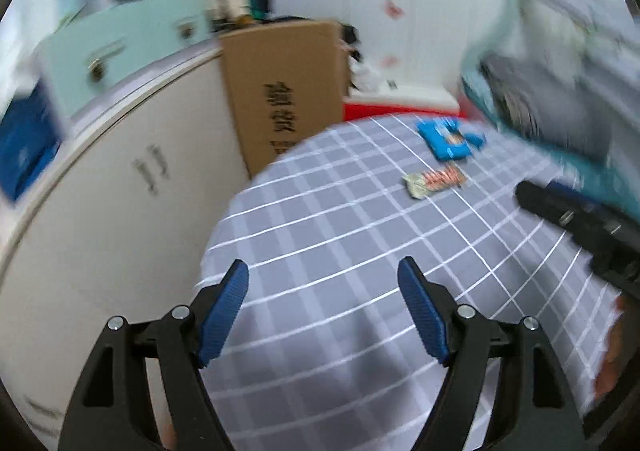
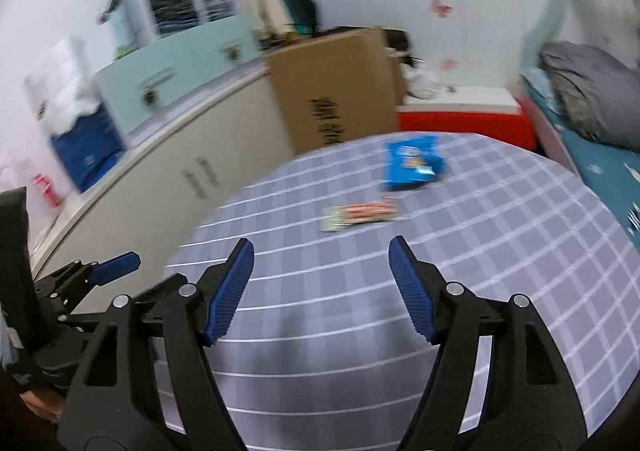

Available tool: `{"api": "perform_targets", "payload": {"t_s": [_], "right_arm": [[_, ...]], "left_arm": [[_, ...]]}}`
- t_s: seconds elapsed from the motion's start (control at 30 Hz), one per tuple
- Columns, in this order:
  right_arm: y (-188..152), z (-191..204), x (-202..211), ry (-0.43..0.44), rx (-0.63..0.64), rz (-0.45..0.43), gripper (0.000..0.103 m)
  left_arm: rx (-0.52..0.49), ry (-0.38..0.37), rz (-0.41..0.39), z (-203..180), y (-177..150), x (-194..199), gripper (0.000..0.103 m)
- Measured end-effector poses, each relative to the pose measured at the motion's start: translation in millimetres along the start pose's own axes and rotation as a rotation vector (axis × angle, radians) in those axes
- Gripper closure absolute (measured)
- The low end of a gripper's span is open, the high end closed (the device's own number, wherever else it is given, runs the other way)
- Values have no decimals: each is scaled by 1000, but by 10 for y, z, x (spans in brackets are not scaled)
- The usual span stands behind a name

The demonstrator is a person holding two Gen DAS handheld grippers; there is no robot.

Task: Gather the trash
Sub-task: 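Move both open tools back over the table, then grasp red-white snack bar with left tool while right tool grasps blue cookie packet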

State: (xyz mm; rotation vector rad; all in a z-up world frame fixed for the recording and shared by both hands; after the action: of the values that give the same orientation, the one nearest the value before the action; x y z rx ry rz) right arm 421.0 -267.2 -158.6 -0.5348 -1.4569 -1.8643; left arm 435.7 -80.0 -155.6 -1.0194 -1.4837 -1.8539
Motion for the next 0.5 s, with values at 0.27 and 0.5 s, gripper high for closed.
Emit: {"api": "perform_targets", "payload": {"t_s": [0.27,0.5], "right_arm": [[63,-759,-69,-84,-65,35,31],[199,-1058,-209,-97,-108,46,31]], "left_arm": [[-354,114,-44,-852,518,-484,28],[-400,64,14,-1043,786,-888,28]]}}
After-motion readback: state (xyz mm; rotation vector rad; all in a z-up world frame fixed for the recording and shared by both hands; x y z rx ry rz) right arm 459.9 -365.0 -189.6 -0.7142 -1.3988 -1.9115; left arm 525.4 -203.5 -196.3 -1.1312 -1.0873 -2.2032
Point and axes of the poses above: each gripper's, at about its wrist camera, not at the fingertips, and x roughly against the way its jaws point, z to its left, y to its top, the point moved 5 cm from there along -x, roughly the way its jaws point, and after that the axes turned 10 degrees about z, right-handed, at the moved point
